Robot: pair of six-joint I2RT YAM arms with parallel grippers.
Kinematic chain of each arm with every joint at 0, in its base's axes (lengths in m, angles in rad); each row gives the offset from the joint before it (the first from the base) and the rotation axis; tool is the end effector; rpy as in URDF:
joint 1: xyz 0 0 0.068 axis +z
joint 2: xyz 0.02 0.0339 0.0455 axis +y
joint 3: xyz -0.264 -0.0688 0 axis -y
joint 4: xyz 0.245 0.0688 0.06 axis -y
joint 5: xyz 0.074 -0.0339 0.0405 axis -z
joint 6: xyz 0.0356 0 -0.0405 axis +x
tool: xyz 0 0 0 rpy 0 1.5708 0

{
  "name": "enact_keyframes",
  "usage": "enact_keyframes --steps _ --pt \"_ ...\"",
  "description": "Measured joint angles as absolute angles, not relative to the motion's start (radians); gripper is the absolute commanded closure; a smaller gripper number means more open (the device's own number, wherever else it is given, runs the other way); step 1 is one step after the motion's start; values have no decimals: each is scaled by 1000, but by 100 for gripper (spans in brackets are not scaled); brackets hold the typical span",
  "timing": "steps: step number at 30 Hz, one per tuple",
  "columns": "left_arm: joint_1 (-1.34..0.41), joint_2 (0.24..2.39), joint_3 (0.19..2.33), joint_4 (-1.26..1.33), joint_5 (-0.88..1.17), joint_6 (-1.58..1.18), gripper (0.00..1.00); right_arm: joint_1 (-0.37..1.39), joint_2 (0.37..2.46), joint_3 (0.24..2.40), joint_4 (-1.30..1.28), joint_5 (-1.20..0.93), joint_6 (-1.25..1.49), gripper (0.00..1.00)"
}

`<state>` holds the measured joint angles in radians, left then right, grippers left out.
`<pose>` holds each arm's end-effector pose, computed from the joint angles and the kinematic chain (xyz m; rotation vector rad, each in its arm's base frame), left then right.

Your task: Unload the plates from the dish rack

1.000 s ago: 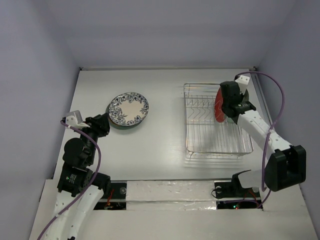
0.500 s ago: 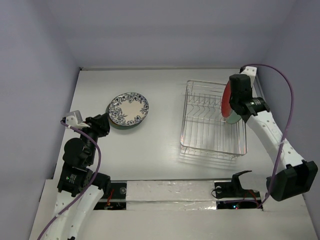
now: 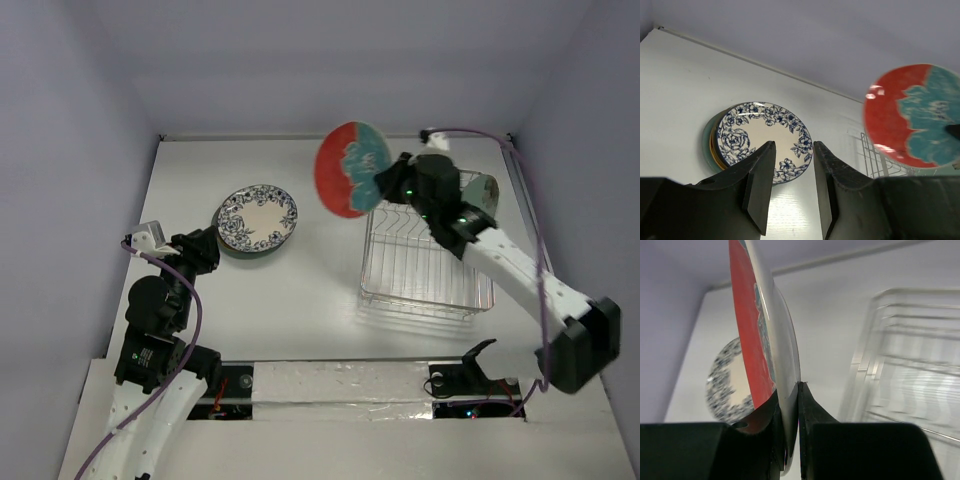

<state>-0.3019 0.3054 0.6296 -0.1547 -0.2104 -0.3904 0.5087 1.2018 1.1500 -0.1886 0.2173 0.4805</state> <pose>0.0868 -0.0192 0.3462 -0.2383 1.3983 -0.4264 0.2467 0.1288 0.3811 0.1306 1.8299 0.5052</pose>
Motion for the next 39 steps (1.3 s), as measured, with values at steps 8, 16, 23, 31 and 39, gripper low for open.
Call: enact_keyframes --steps 8,16,23,31,39 --pt "-302 305 630 -155 -210 -390 67 695 1696 1221 87 1 733 100" --pt "-302 305 630 -155 -210 -390 67 743 1969 1331 201 -80 929 85" --pt "-302 305 630 -155 -210 -390 67 760 2059 1436 229 -93 977 41" --pt "-302 305 630 -154 -211 -390 67 801 2091 1556 92 -85 842 15" --pt "-302 303 630 -155 -210 -390 67 821 2040 1580 -200 108 601 6"
